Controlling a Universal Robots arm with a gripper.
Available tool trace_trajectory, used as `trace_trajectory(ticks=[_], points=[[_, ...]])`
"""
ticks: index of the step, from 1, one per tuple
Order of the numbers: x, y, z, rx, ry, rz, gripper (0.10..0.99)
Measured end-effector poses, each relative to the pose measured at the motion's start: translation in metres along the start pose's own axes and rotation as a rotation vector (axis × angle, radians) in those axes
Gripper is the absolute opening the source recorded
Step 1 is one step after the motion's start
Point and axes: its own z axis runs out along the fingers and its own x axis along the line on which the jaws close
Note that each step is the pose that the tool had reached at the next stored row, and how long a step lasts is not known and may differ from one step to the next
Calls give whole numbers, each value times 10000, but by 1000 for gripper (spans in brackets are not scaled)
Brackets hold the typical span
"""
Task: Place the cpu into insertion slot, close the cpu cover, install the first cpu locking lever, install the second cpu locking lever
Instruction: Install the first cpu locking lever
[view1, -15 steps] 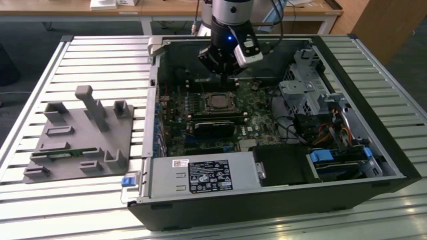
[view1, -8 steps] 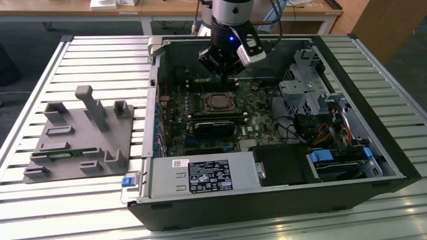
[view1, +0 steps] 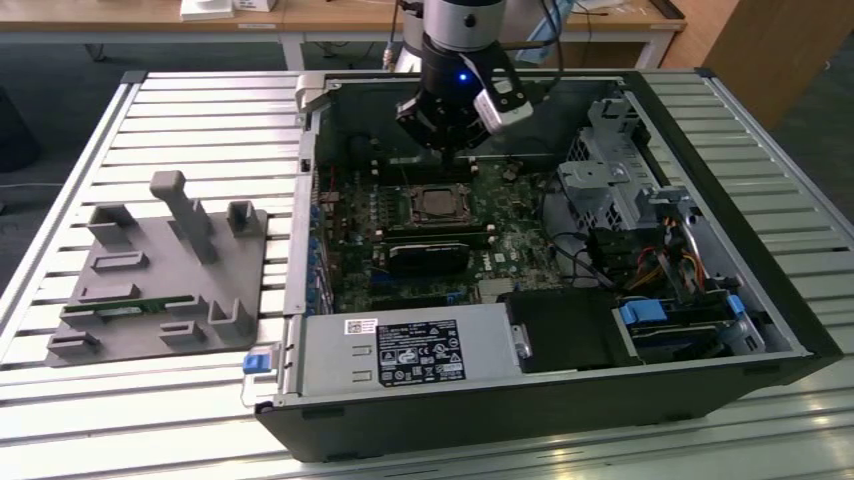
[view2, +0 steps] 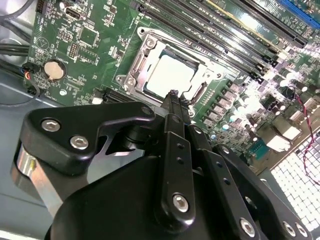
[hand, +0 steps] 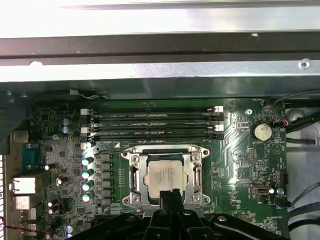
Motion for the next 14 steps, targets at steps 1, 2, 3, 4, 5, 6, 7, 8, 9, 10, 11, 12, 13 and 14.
trace_trajectory(ticks=[1,2,3,4,5,6,7,8,9,10,11,12,13,14], points=[[9,0,0,-2,-1,-3,114],[20,-1,0,-6,0,-8,114],[35,-2,0,-11,0,-9,114],[51,-3,0,-18,0,-10,114],[72,-4,0,-25,-4,-9,114],[95,-4,1,-30,-8,-11,114],[116,-5,2,-31,-10,-12,114],[136,-6,2,-31,-11,-11,114],[156,-7,2,-30,-10,-11,114],[173,-8,3,-31,-11,-12,114],[182,-8,3,-31,-12,-13,114],[188,-8,3,-30,-14,-12,114],[195,-9,2,-28,-19,-13,114],[205,-9,3,-31,-28,-14,114]])
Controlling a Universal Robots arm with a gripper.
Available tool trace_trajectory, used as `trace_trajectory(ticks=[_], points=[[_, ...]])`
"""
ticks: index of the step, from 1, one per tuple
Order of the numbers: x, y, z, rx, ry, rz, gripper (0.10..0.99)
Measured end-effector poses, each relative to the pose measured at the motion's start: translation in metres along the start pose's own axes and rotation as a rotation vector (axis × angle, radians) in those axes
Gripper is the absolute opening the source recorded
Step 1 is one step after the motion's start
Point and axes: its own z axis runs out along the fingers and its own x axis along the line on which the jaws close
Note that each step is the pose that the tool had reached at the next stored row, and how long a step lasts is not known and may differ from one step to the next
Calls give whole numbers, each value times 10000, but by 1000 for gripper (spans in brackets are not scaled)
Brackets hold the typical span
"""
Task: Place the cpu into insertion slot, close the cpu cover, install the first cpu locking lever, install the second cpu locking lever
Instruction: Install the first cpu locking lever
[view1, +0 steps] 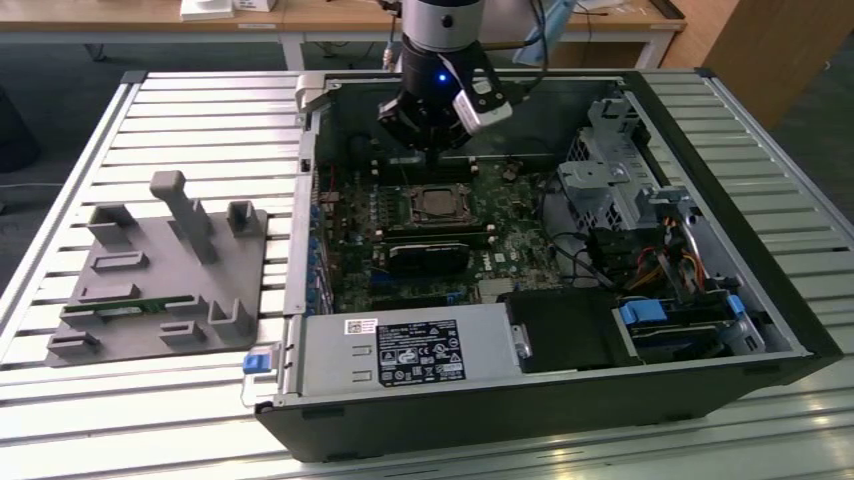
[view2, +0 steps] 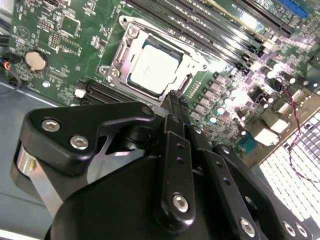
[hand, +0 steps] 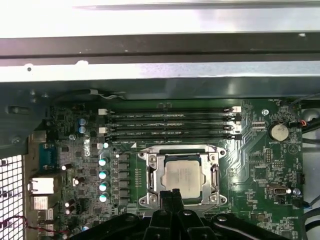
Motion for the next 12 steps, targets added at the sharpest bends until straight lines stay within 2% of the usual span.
trace_trajectory(ticks=[5,12], points=[[102,-4,2,-3,-64,-2,114],[126,-5,2,-4,-82,-3,114]])
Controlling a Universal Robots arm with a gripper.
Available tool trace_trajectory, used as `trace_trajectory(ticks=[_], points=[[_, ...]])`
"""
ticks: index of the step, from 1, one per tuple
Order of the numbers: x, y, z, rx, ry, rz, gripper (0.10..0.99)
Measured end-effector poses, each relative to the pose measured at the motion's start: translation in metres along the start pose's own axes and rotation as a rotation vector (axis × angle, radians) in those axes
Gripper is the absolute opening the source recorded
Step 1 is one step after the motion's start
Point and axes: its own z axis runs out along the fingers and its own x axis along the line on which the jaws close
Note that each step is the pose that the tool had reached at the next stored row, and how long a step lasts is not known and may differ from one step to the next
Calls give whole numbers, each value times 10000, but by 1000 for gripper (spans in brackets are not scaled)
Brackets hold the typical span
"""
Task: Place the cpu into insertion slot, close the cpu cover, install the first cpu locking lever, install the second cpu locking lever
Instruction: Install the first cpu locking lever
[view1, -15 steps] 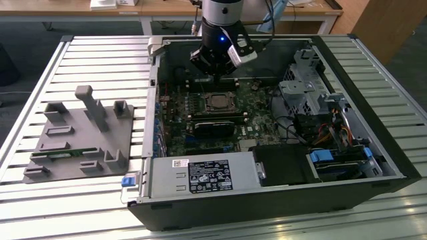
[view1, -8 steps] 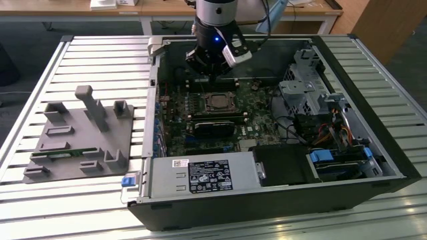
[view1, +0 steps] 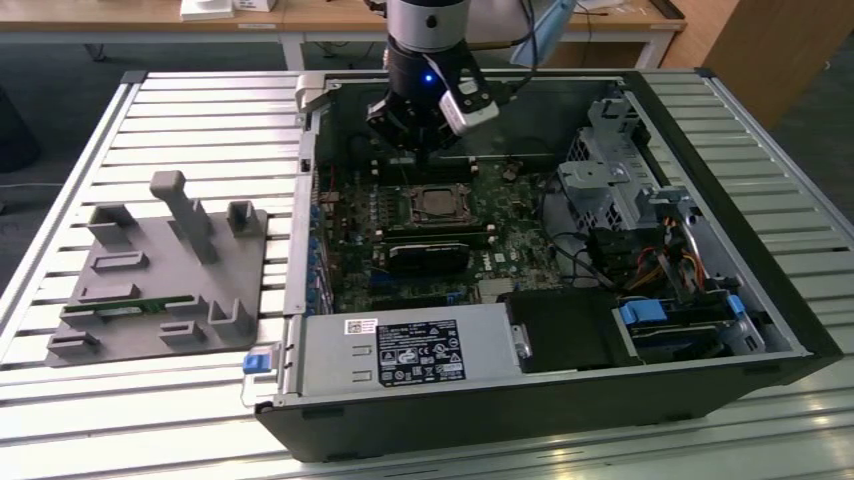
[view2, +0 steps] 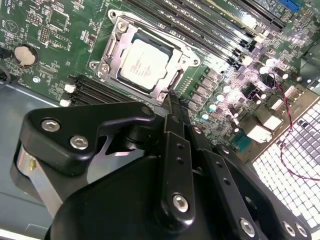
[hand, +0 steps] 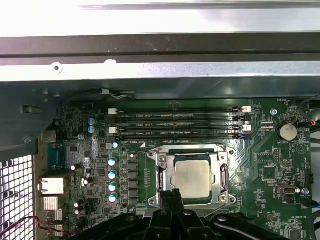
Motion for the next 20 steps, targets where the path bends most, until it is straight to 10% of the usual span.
trace_trajectory(ticks=[20], points=[[80,-3,-1,-1,-15,1,114]])
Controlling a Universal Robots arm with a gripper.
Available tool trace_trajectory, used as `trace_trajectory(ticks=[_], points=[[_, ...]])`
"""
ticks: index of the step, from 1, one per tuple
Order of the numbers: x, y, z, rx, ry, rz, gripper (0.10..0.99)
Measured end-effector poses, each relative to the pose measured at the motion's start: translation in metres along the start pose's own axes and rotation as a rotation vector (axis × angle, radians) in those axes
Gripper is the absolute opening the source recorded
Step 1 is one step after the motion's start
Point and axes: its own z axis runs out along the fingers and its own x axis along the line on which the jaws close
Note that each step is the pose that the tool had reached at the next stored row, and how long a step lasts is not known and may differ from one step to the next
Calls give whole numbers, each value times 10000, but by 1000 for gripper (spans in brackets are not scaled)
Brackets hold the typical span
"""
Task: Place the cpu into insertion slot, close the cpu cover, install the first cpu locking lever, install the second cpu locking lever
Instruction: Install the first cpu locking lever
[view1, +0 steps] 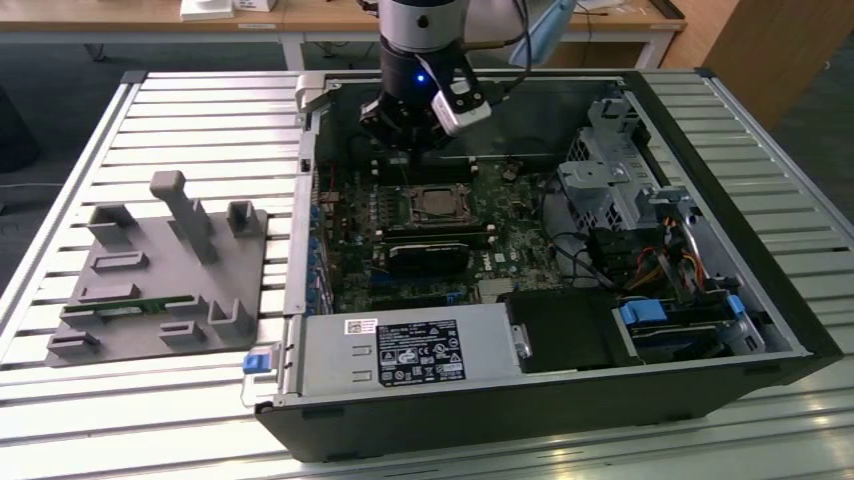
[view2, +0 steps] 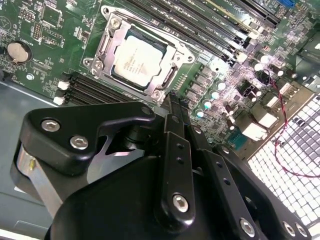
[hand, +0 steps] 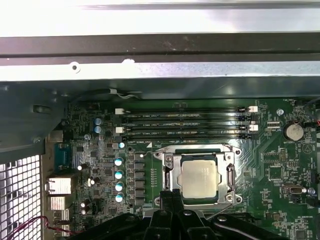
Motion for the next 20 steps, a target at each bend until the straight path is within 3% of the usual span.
trace_trajectory(ticks=[20], points=[[63,-3,-1,0,-8,-2,114]])
